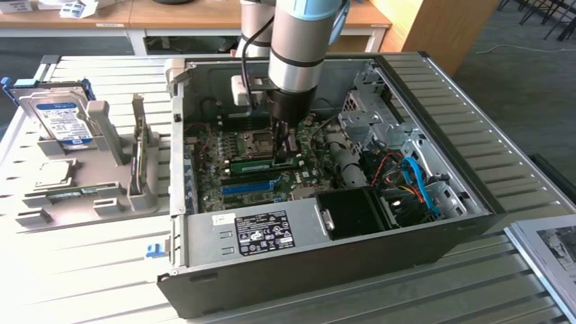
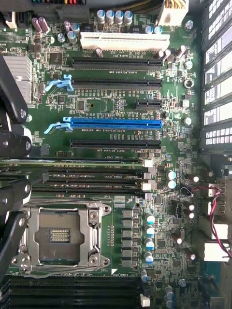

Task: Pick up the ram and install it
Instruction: 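Insert the ram into the slot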

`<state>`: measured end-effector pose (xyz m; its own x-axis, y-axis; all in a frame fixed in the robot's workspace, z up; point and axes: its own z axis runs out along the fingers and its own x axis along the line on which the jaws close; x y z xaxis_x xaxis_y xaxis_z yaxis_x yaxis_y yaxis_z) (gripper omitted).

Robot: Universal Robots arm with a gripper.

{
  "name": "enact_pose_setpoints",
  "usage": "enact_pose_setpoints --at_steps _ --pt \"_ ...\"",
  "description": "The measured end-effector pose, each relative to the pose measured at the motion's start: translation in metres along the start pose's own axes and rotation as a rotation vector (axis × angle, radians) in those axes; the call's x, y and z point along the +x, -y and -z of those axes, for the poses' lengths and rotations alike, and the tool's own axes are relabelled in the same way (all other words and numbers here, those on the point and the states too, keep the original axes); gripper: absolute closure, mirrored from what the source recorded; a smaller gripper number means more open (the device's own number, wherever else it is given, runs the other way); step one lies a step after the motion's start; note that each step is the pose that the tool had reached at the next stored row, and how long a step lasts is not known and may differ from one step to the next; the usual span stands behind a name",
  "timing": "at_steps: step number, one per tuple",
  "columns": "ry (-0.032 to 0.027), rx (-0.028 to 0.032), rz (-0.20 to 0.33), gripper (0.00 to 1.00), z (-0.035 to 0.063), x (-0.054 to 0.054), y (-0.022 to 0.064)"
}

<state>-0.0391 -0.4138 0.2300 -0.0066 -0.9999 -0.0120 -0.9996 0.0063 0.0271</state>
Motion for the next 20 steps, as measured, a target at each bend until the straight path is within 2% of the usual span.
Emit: enact_pose_setpoints --at_steps 20 --pt "-0.0001 -0.0001 0.0 0.75 0.0228 0.0 0.0033"
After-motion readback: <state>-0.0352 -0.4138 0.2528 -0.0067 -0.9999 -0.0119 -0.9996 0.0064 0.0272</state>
